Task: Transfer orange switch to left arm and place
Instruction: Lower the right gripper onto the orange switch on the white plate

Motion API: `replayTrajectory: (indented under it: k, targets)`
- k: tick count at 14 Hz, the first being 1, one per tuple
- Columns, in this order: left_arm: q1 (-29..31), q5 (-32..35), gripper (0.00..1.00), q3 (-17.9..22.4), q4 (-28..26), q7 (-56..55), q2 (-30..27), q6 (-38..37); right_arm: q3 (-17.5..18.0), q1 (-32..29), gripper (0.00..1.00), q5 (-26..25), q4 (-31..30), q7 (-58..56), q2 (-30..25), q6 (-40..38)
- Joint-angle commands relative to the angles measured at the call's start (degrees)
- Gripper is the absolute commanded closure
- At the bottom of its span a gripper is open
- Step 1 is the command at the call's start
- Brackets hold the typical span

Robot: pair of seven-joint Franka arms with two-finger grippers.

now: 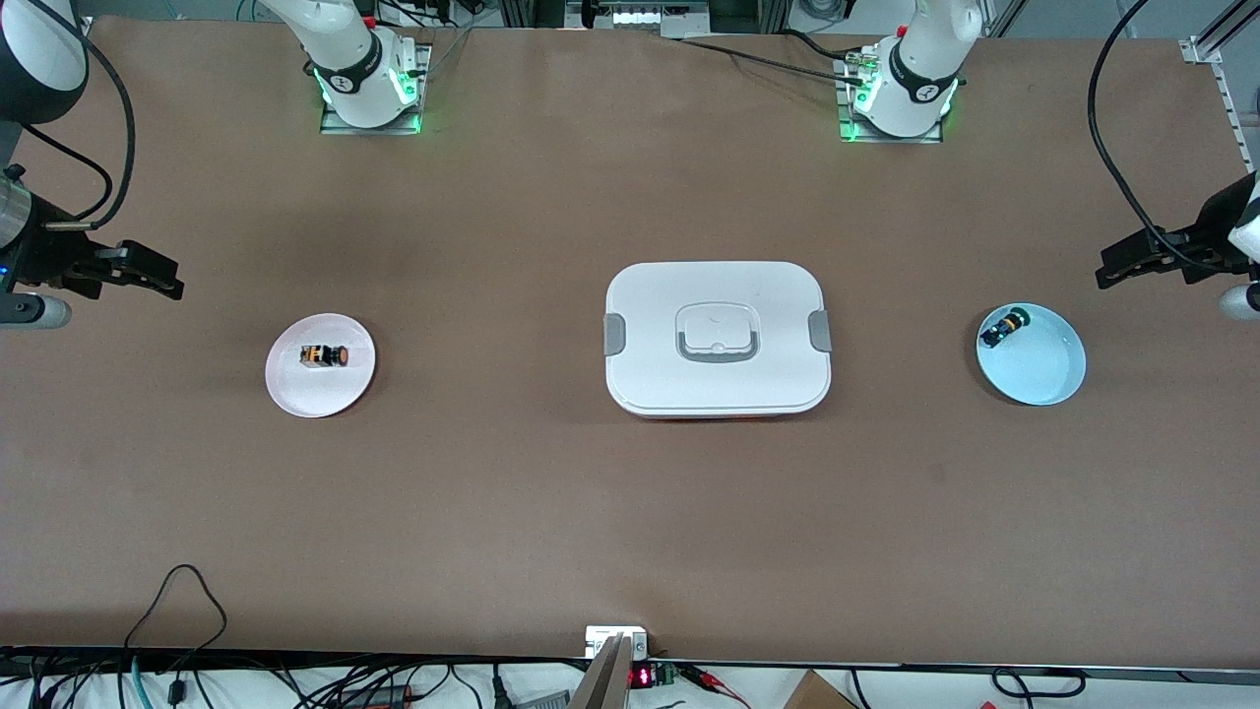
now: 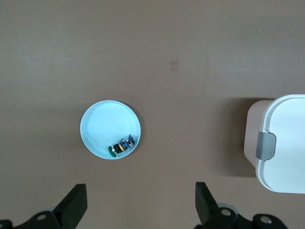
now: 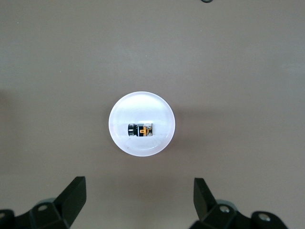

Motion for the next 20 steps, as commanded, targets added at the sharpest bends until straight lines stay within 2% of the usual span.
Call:
replayTrajectory:
  k: [1, 8, 9, 12, 20]
  targets:
    - [-0.1, -1.2, 0.00, 0.3, -0.3, -0.2, -1.0, 0.3, 0.3, -0.5, 0.00, 0.6, 0.5, 0.1, -0.4, -2.9]
    - [0.1, -1.3, 0.00, 0.4, -0.3, 0.0, -1.0, 0.3, 0.3, -0.5, 0.00, 0.2, 1.5, -2.7, 1.4, -3.5]
    - [0.1, -1.3, 0.00, 0.4, -0.3, 0.0, -1.0, 0.3, 0.3, -0.5, 0.00, 0.4, 1.5, -6.0, 2.5, -3.6]
    - [0.1, -1.2, 0.00, 0.5, -0.3, -0.1, -1.0, 0.2, 0.3, -0.1, 0.00, -0.1, 1.3, -6.2, 5.1, -2.8]
    - [0.2, -1.2, 0.00, 0.5, -0.3, 0.1, -1.0, -0.4, 0.5, 2.8, 0.00, 2.4, -0.2, 0.8, 17.4, 7.3]
